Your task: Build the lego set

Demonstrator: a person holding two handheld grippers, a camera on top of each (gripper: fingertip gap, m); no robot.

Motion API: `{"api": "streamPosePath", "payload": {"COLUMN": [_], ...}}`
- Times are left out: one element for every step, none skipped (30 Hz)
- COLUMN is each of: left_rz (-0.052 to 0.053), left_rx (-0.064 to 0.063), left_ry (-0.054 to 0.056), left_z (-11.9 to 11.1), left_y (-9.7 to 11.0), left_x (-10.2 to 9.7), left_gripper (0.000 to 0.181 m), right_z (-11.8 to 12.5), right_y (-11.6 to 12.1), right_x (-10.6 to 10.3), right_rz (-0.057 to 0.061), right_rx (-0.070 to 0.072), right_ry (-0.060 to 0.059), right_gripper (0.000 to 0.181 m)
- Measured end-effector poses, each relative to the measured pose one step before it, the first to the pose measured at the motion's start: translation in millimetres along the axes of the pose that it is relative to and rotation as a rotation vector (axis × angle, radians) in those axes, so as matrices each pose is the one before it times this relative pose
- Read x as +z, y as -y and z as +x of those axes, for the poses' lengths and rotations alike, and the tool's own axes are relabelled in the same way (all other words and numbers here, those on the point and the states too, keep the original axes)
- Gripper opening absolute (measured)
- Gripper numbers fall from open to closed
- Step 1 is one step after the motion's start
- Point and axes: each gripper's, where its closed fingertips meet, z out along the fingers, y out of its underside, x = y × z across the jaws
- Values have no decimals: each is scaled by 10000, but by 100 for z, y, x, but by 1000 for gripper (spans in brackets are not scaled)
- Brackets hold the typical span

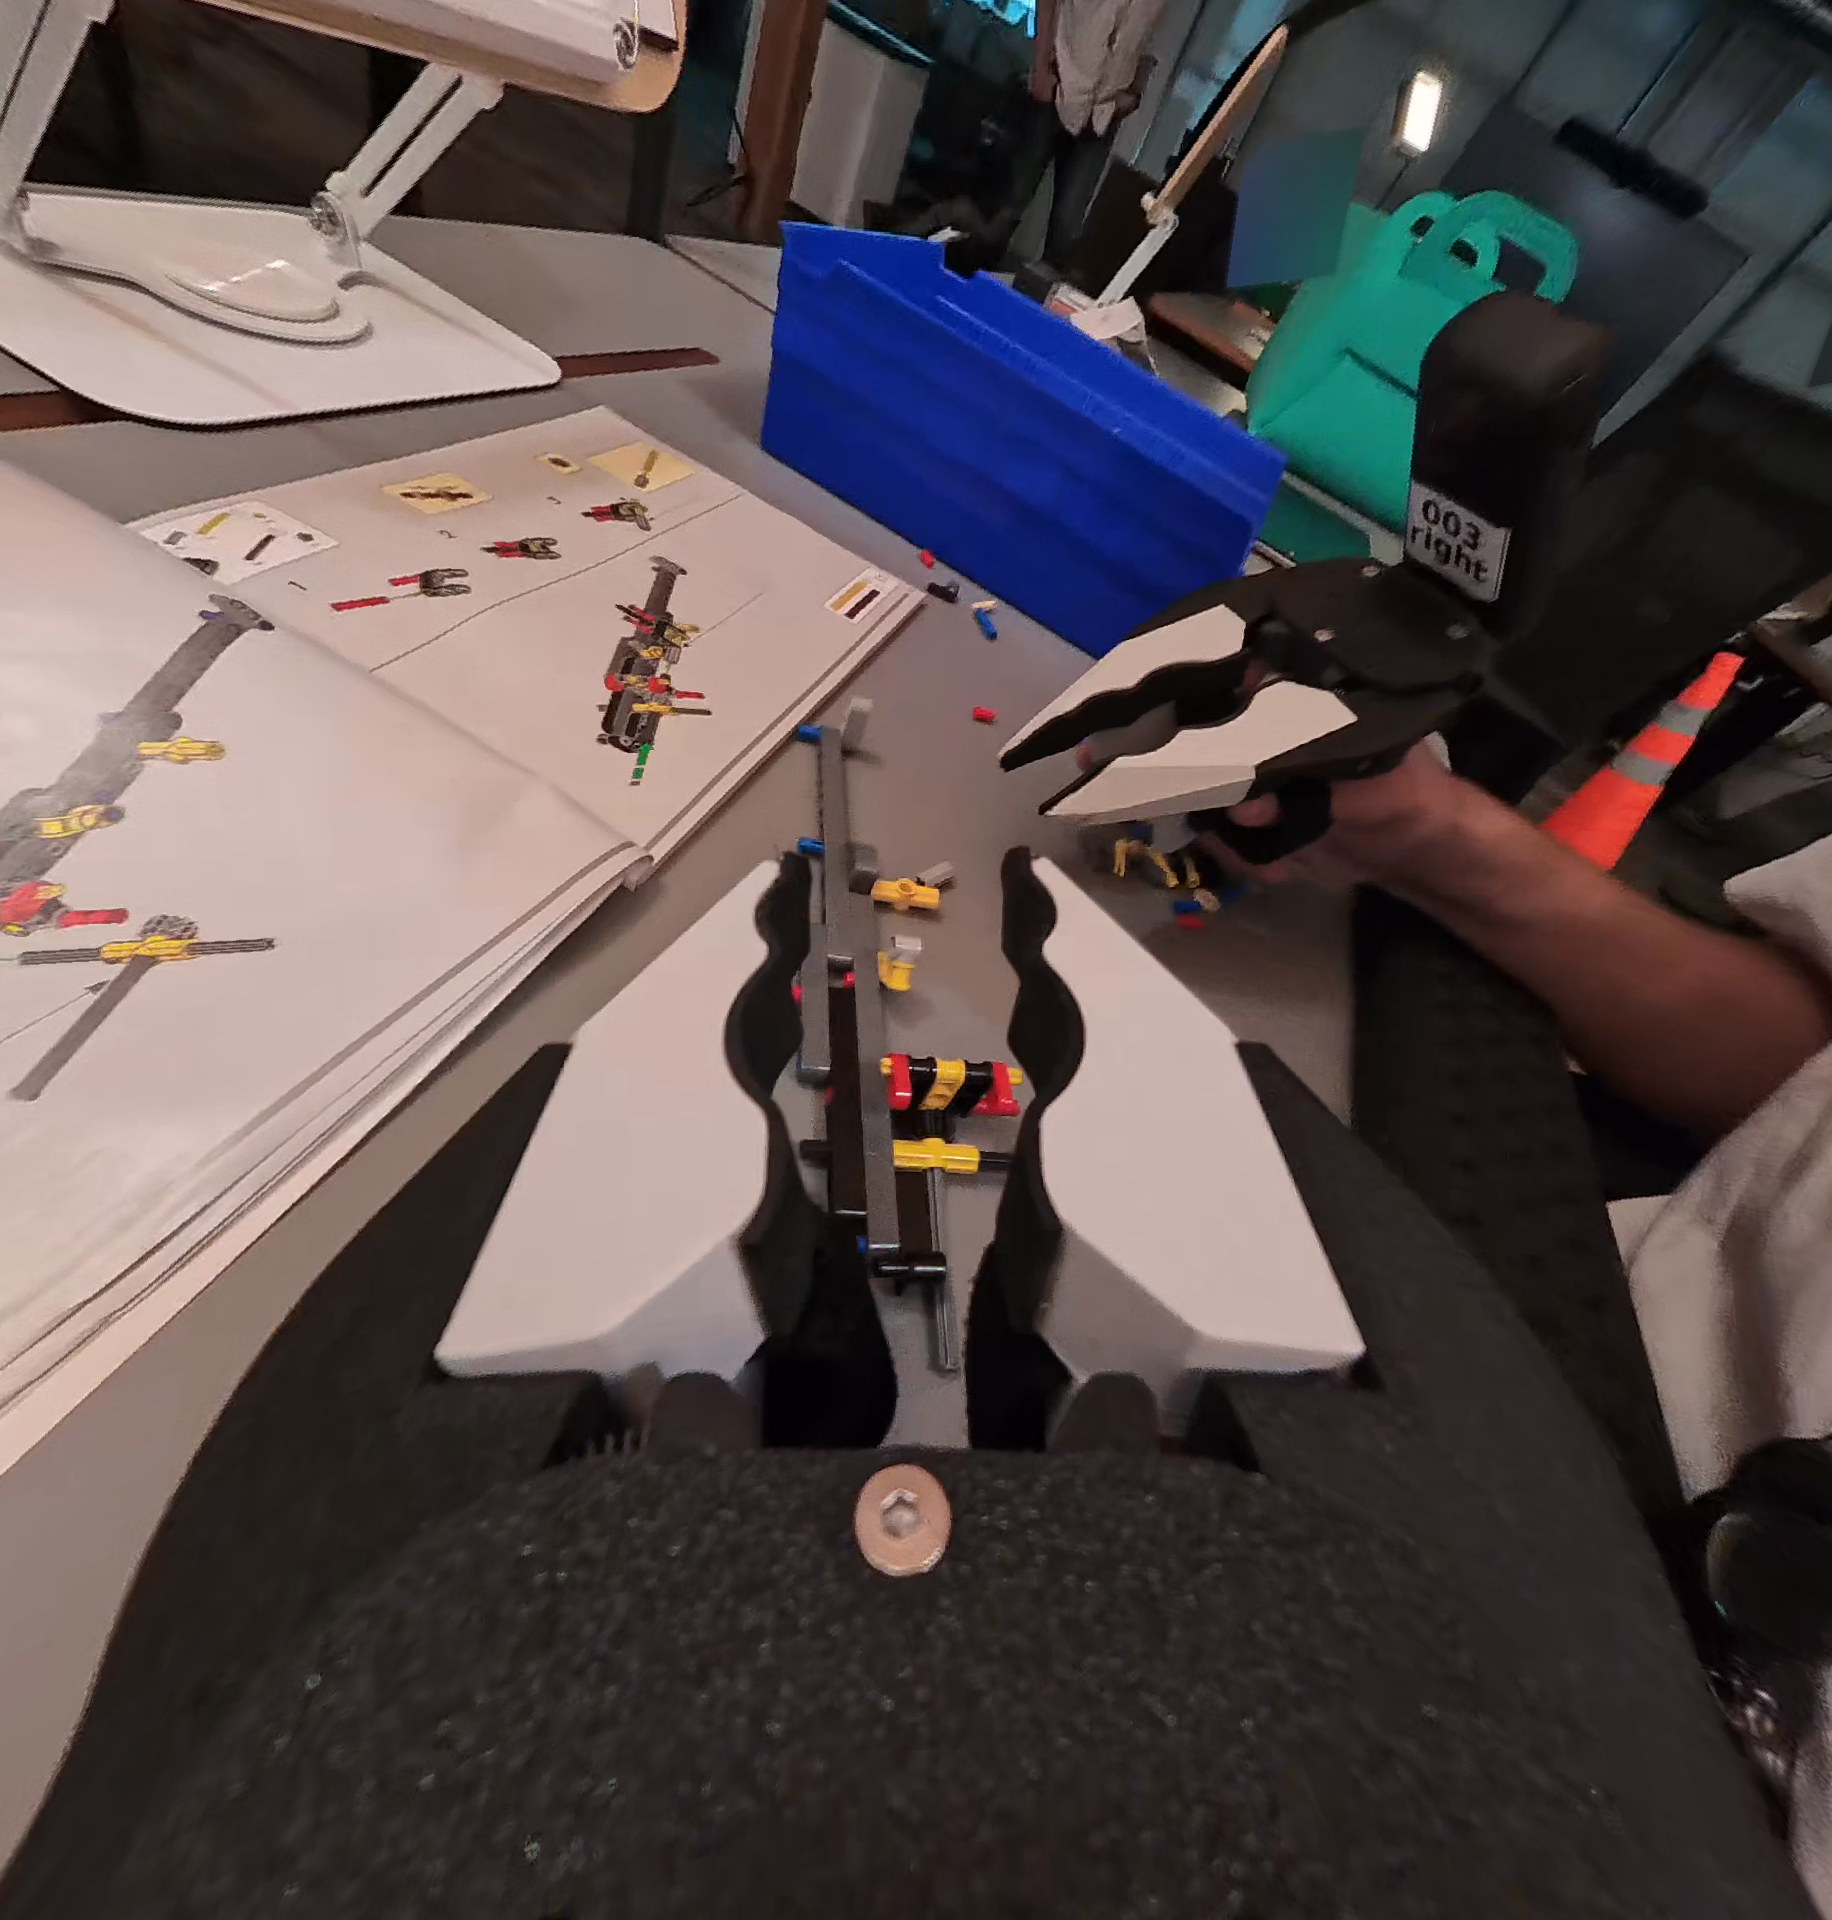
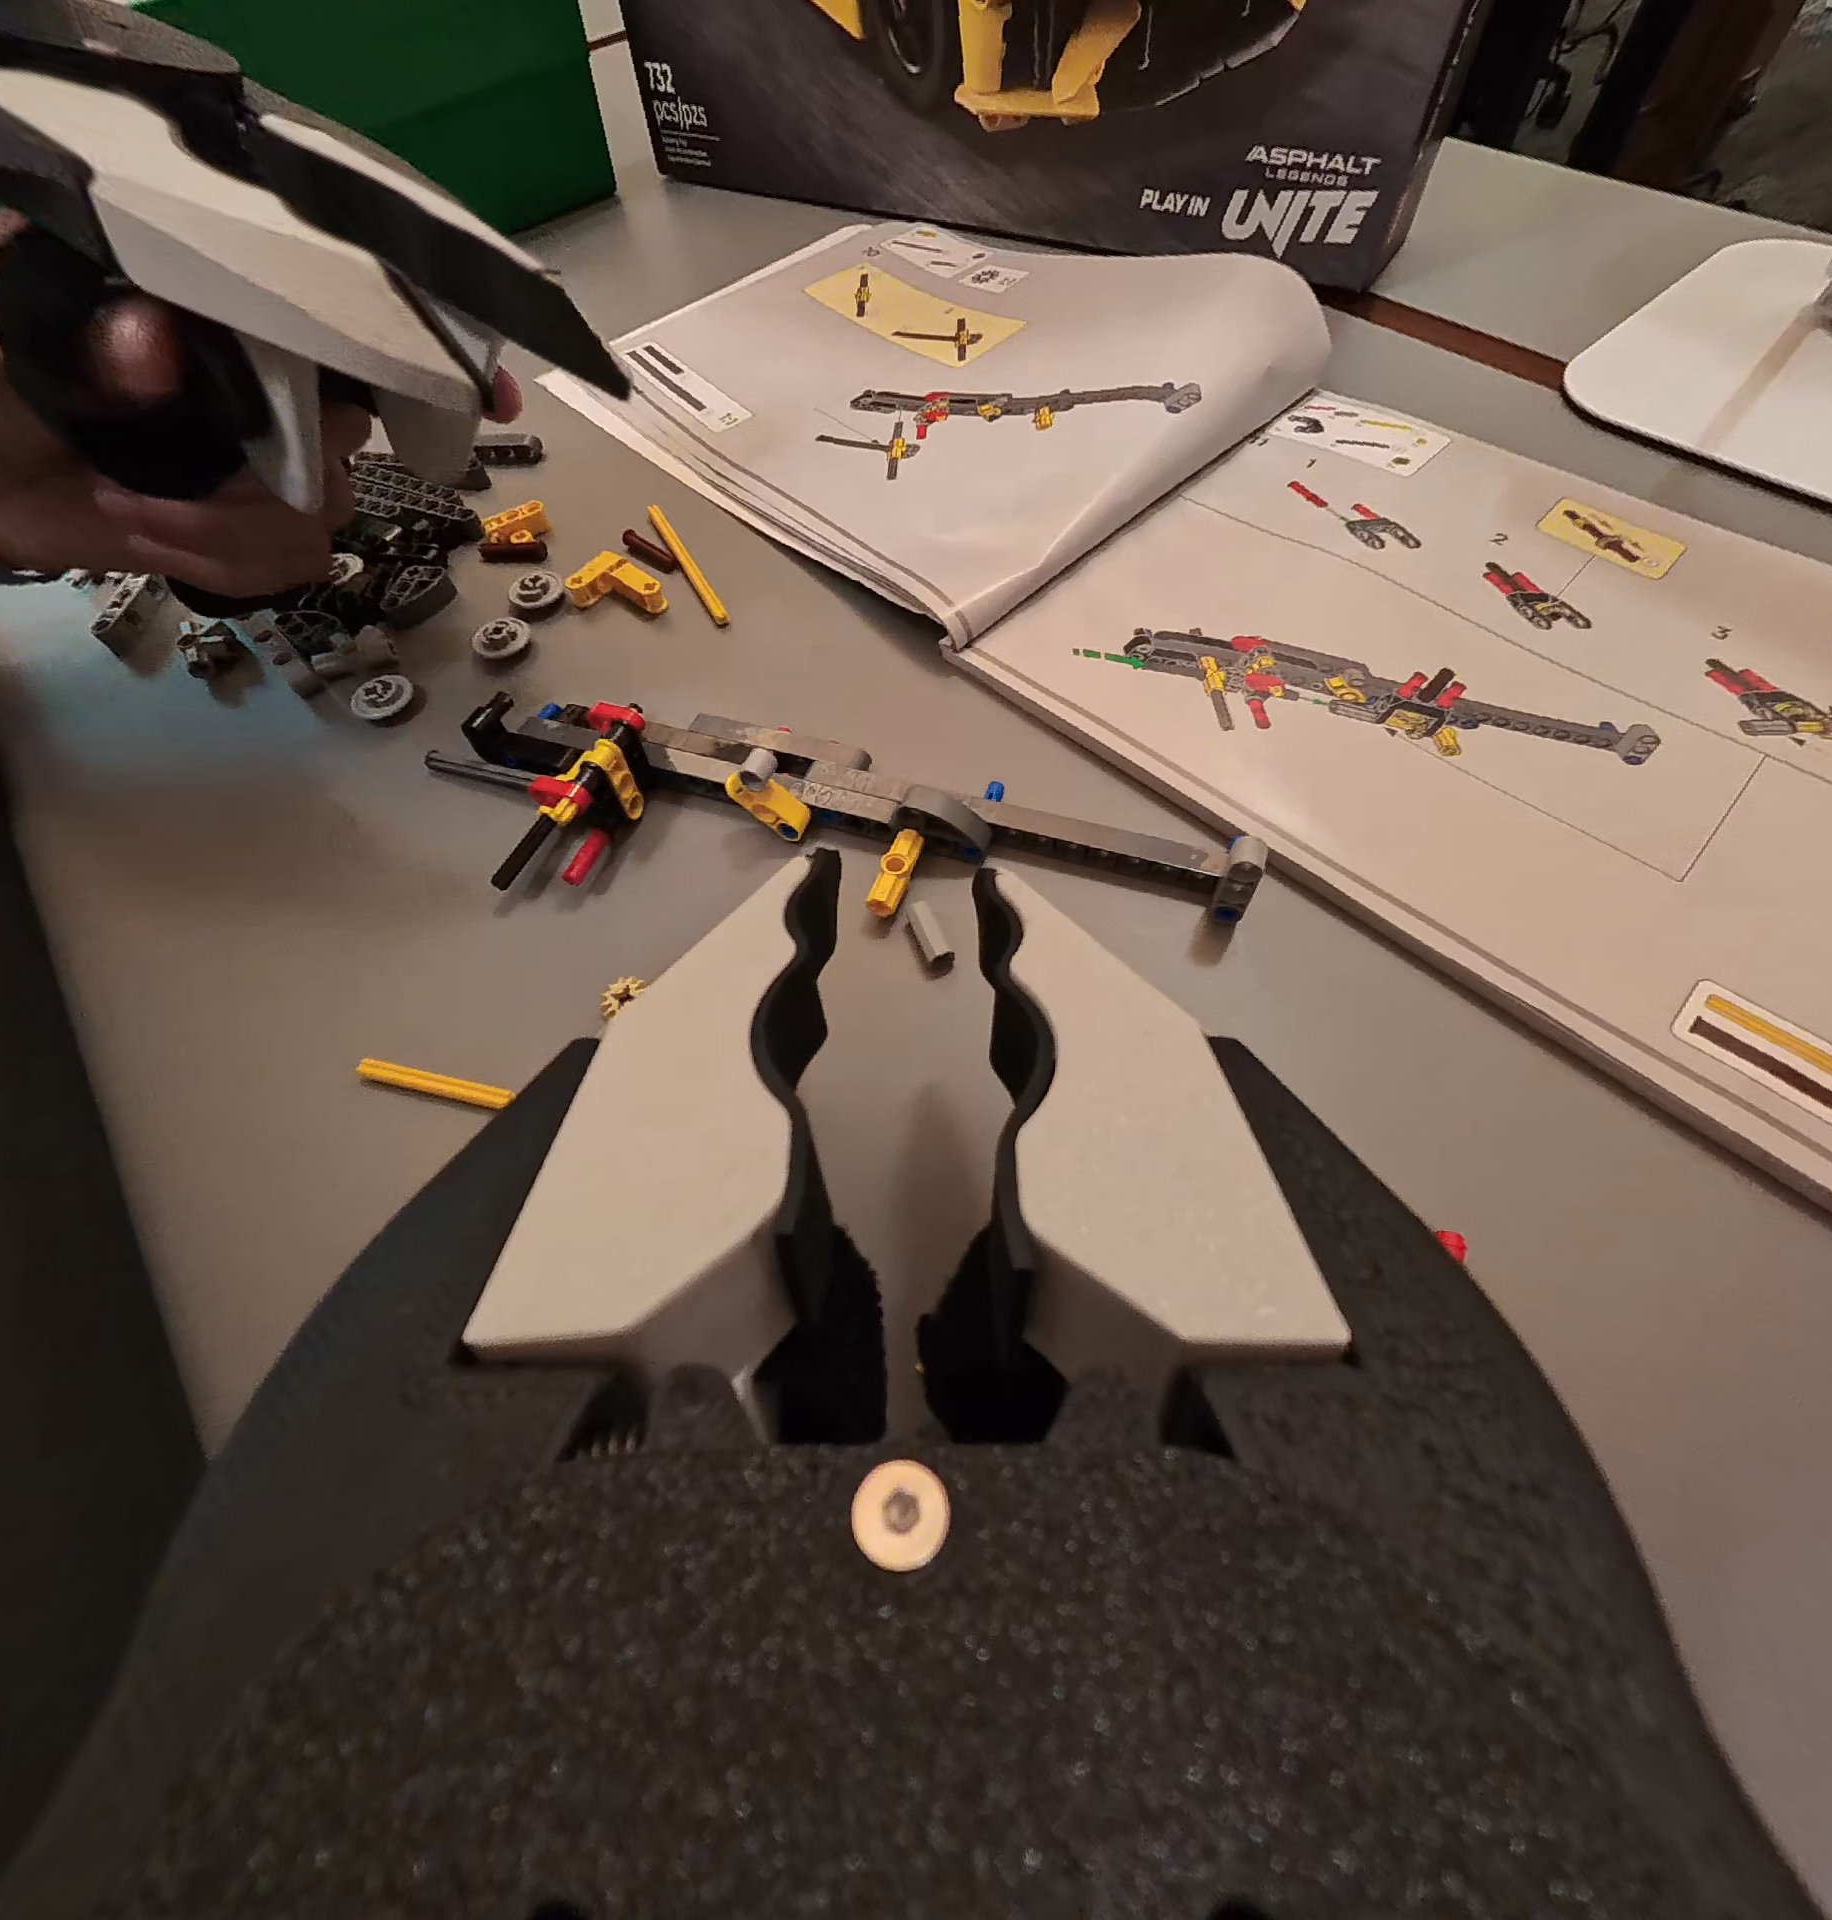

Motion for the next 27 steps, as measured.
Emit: {"api": "streamPosePath", "payload": {"left_rz": [-48,-35,-32,-46,-53,-51,-36,-11,14,10,1,3,6,-14,-35,-24,-19,-45,-70,-80,-44,2,24,5,-8,12,0], "left_rx": [74,65,93,88,35,-15,-27,-12,9,25,32,37,34,27,34,49,55,61,68,72,66,45,6,-9,0,33,75], "left_ry": [26,13,63,59,28,45,35,2,19,35,48,58,52,53,54,58,104,126,90,39,8,-30,-79,-116,-26,77,106], "left_z": [96,105,27,-7,-16,-83,-64,10,-2,-17,-40,-41,-22,-34,-12,37,2,-27,33,96,141,180,236,277,135,-34,-94], "left_y": [-82,-32,-32,-75,-83,-98,-89,-40,-1,6,7,12,15,-25,-48,-35,-43,-78,-135,-137,-87,-12,18,-4,-9,0,-17], "left_x": [71,83,81,76,68,58,25,-6,-16,-28,-29,-35,-29,4,6,39,61,78,97,81,36,9,-12,0,-6,-18,-24], "left_gripper": [35,34,33,32,32,32,30,28,28,27,26,26,26,26,26,25,24,24,24,24,25,27,30,33,35,36,37], "right_z": [15,11,19,-21,-45,-33,-46,-31,5,33,9,26,38,44,45,37,33,9,3,-18,-36,-38,-29,-31,-37,-42,-34], "right_y": [14,6,23,52,46,24,5,-59,-73,-37,-2,15,30,16,0,-30,-43,-46,-43,-33,-9,-8,-6,-49,-54,-29,-19], "right_x": [-26,-22,-23,-15,-17,-2,11,33,20,9,-20,-30,-46,-51,-51,-47,-38,-16,6,9,20,8,14,25,22,4,9], "right_rz": [12,4,9,25,20,15,1,-30,-45,-25,-9,-1,10,9,4,-5,-11,-13,-21,-23,-15,-8,-11,-26,-30,-17,-10], "right_rx": [19,19,12,9,12,9,3,4,-16,-42,-42,-29,-19,-13,-12,-8,-4,-11,-19,-30,-39,-43,-36,-24,-18,-20,-23], "right_ry": [6,3,0,15,24,11,18,17,-13,-37,-30,-28,-35,-35,-29,-31,-29,-15,-20,-14,-11,-15,-18,-7,1,-2,1], "right_gripper": [26,26,26,26,26,26,26,26,26,26,26,25,25,25,26,26,26,26,26,26,26,26,25,25,25,25,25]}}
